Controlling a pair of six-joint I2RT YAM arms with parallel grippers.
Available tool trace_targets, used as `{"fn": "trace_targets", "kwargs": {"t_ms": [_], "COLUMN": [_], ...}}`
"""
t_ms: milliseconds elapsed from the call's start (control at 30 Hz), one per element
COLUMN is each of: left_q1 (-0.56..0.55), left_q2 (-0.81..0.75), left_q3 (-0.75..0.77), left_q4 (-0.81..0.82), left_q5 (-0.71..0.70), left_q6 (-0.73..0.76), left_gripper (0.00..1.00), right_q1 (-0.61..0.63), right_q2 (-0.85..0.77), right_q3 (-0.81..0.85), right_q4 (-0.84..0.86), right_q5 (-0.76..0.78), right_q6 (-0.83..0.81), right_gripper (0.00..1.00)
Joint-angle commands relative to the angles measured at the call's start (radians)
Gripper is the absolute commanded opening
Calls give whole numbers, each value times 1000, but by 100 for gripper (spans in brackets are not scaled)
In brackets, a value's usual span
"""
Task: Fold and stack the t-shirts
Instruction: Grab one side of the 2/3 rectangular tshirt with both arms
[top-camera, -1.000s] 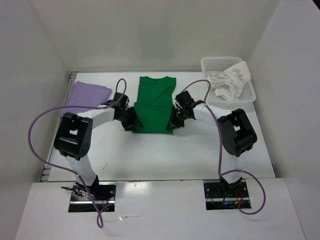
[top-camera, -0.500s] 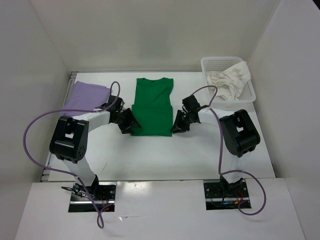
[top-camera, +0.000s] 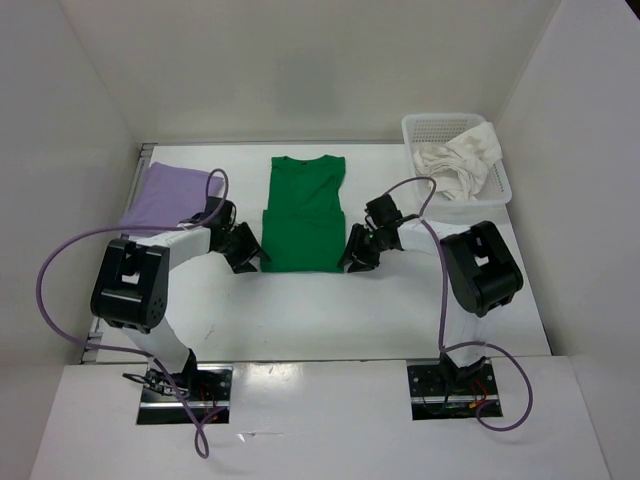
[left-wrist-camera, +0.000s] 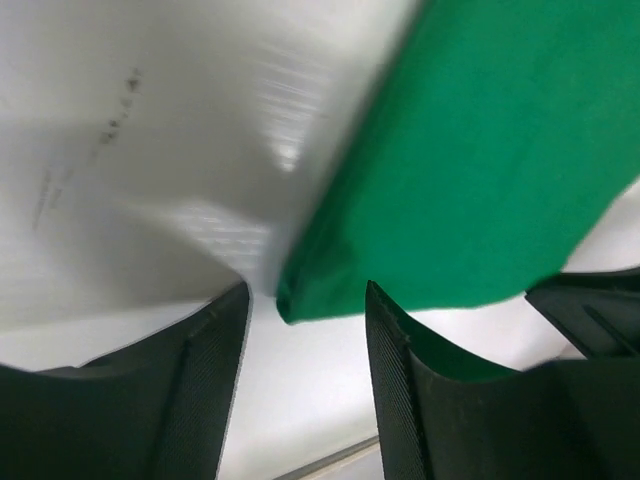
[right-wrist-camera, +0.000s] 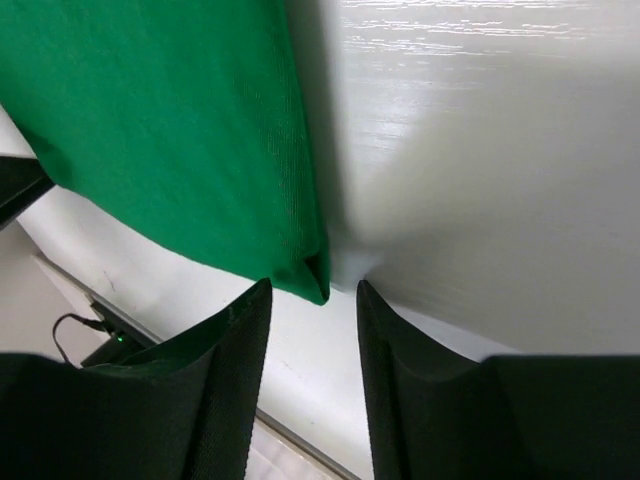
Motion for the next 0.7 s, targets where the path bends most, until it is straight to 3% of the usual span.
{"fn": "trace_targets", "kwargs": {"t_ms": [0,67,100,200,233,333,467,667], "left_q1": [12,12,12,12,12,12,12,3], "left_q2": [64,99,113,123,123,89,37,-218], "left_q3": [-10,-10,-19,-19,-19,-30,-54,-159], "left_q4": [14,26,40,49,39,8,-98,-305], "left_q5": [-22,-9,-9,1,1,1,37,84], "left_q6": [15,15,15,15,15,35,73,168], "left_gripper": [58,58,49,37,25,13,0,0], "right_q1": [4,4,4,4,4,13,44,158], "right_q2": [17,39,53,77,77,56,-36,-295], "right_q3": [-18,-18,-18,-18,-18,-18,-84,-263], "right_q4": [55,65,78,101,101,110,70,-20], "right_q5": [-23,-34,-44,-64,-65,-54,-31,-8], "right_q6": [-1,-1,-1,8,8,17,48,131], "right_gripper": [43,39,35,26,13,0,0,0]}}
